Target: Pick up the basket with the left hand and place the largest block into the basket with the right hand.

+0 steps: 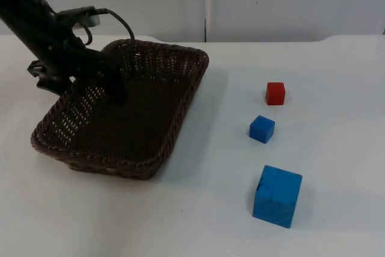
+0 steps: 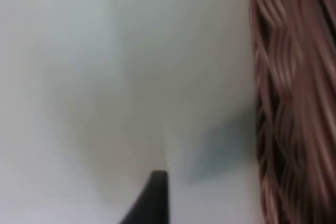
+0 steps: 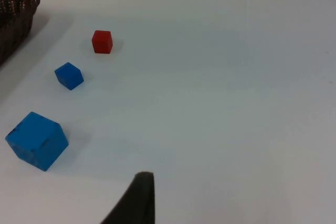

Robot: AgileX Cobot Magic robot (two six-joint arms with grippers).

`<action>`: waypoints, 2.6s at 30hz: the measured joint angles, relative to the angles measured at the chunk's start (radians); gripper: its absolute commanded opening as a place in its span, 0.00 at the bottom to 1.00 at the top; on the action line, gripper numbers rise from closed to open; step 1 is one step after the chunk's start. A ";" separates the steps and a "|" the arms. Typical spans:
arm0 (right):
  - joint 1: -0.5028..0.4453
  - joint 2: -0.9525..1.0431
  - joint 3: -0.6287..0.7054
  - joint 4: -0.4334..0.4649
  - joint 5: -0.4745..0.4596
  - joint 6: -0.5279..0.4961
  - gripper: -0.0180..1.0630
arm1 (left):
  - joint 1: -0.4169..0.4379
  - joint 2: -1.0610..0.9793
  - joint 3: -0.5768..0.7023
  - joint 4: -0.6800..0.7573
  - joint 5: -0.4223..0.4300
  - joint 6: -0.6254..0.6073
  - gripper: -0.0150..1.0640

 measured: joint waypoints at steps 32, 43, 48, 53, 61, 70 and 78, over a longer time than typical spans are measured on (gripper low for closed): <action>0.000 0.000 0.000 0.000 0.000 0.000 0.98 | 0.000 -0.197 0.000 -0.027 0.149 -0.152 0.01; 0.000 0.000 0.000 0.000 0.000 0.000 0.98 | 0.000 -0.291 0.019 -0.038 0.218 -0.186 0.01; 0.000 0.000 0.000 0.000 0.000 0.000 0.98 | 0.000 -0.354 0.090 -0.042 0.216 -0.190 0.01; 0.000 0.000 0.000 0.000 0.000 0.000 0.98 | 0.000 -0.440 0.221 -0.045 0.181 -0.190 0.01; 0.000 0.000 0.000 0.000 0.000 0.000 0.98 | 0.000 -0.571 0.391 -0.045 0.122 -0.191 0.01; 0.000 0.000 0.000 0.000 0.000 0.000 0.98 | 0.014 -0.702 0.623 -0.059 0.053 -0.187 0.01; 0.000 0.000 0.000 0.000 0.000 0.000 0.98 | 0.023 -0.831 0.821 -0.087 -0.003 -0.190 0.01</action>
